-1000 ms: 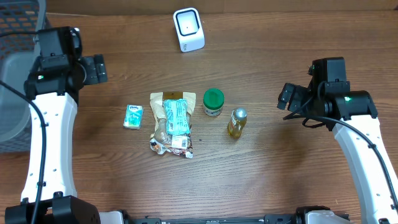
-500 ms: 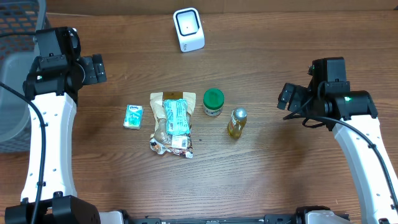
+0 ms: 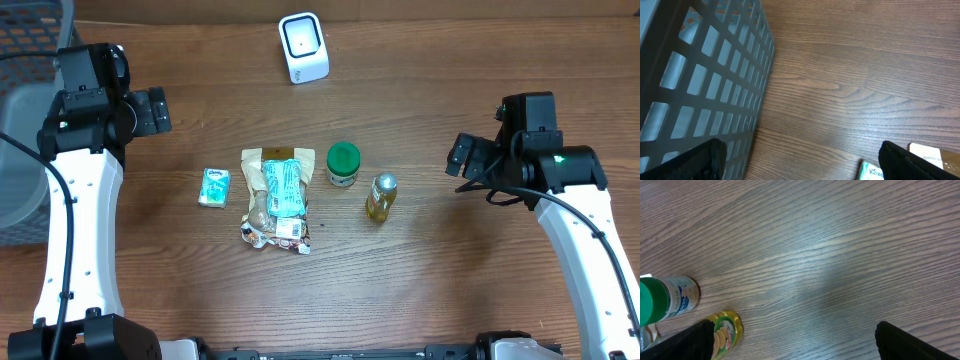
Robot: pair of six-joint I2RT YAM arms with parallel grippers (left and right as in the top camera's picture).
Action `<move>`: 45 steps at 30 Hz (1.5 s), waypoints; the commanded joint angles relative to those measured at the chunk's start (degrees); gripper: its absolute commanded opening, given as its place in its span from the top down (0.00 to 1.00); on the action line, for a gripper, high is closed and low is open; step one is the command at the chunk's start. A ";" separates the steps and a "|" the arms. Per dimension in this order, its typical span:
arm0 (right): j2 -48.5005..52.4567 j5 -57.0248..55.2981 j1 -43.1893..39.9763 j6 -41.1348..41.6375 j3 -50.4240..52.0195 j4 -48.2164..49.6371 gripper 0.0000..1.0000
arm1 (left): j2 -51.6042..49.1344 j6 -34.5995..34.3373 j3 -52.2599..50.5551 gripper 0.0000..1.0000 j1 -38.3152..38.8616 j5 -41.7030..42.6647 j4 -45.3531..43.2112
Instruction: Scan the item barcode
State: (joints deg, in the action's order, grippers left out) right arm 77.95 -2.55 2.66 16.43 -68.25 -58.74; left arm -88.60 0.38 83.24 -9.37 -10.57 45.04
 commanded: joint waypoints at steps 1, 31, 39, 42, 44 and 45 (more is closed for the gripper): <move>-0.35 -0.57 -0.11 -0.33 -1.20 0.11 0.00 | 0.76 -0.59 0.85 0.00 0.17 0.09 0.00; -0.35 7.06 -0.11 -7.50 -1.20 0.76 0.00 | 0.76 -0.59 0.85 0.01 0.33 0.09 0.00; -0.50 10.36 -0.11 -7.80 -11.89 -7.96 0.04 | 0.76 -0.59 0.85 0.00 0.37 0.09 0.00; -0.48 10.40 -0.11 -7.76 -19.67 -14.03 0.02 | 0.76 -0.59 0.85 0.00 0.37 0.09 0.00; -0.48 10.62 -0.11 -7.76 -24.15 -17.18 0.00 | 0.76 -0.59 0.85 0.01 0.37 0.09 0.00; -0.50 10.86 -0.11 -7.78 -26.01 -18.27 0.00 | 0.76 -0.59 0.85 0.01 0.37 0.09 0.00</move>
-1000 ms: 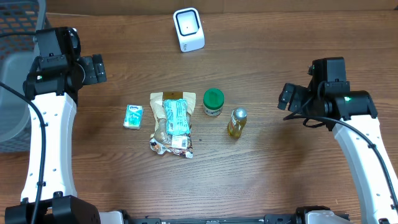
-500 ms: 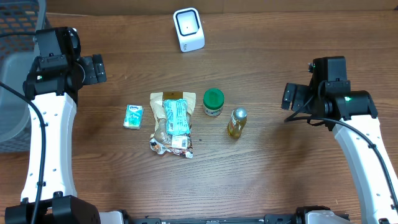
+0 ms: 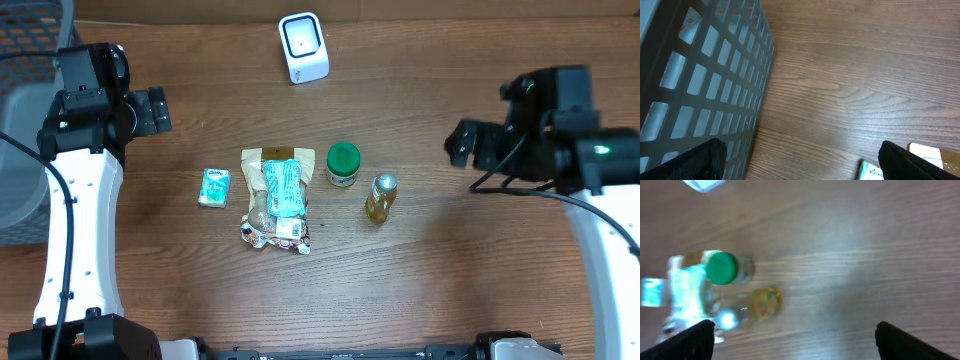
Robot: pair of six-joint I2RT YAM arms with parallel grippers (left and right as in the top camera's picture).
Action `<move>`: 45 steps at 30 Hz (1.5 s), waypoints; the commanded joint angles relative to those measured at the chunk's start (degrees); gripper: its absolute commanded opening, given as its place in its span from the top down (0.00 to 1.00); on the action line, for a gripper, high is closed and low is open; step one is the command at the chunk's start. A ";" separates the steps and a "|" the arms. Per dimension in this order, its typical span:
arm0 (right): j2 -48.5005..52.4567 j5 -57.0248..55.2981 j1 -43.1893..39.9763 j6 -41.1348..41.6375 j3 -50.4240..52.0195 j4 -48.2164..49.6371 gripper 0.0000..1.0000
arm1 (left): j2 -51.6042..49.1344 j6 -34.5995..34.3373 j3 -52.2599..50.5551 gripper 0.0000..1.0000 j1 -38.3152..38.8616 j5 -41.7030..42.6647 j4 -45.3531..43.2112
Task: Scan the item barcode
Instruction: 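Move the right gripper over the yellow bottle and lower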
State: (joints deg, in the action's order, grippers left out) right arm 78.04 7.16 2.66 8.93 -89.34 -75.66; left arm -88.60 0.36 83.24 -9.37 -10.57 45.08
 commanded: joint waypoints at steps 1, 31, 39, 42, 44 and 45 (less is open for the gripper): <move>-0.63 1.55 -0.11 -0.31 -5.90 -1.92 0.00 | 0.76 -0.57 0.85 0.00 0.37 0.09 -0.04; 6.71 -4.35 18.80 12.24 -4.85 -5.35 0.20 | 0.76 -0.57 0.85 0.01 0.37 0.09 0.02; 12.37 -5.90 21.46 13.64 -4.83 -2.29 0.23 | 0.76 -0.57 0.85 0.00 0.37 0.09 0.04; 14.12 -6.05 21.79 13.77 -4.83 -2.03 0.24 | 0.76 -0.57 0.85 0.01 0.37 0.09 0.09; 15.43 -6.05 21.79 14.08 -4.79 -2.05 0.24 | 0.76 -0.57 0.85 0.01 0.37 0.09 0.11; 15.96 -6.03 21.79 14.08 -4.79 -2.05 0.24 | 0.76 -0.57 0.85 0.00 0.37 0.09 0.09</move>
State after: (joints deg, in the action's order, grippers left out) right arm 92.88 2.22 24.16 22.00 -94.67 -77.97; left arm -88.60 0.36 83.24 -9.37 -10.57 45.08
